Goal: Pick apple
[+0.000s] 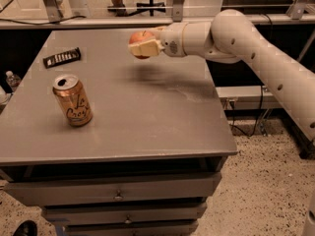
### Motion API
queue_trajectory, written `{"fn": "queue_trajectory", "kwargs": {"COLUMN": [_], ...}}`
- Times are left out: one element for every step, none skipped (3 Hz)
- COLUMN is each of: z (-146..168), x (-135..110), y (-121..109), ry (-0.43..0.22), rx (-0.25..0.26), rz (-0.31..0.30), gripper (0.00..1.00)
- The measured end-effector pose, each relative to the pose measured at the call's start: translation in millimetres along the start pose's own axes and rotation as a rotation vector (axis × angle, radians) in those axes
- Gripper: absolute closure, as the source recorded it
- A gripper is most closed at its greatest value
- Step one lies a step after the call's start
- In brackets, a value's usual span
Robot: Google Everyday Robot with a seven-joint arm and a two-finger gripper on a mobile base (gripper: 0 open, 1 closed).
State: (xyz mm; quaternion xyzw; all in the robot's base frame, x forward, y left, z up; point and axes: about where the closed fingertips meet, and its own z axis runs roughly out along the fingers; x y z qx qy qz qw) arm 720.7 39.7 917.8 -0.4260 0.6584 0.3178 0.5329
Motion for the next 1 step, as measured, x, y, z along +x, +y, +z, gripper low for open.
{"fn": "queue_trajectory", "kwargs": {"z": [0.1], "x": [0.0], "y": [0.1], "ry": [0.0], "rx": [0.0], "rz": [0.0], "gripper": [1.0]}}
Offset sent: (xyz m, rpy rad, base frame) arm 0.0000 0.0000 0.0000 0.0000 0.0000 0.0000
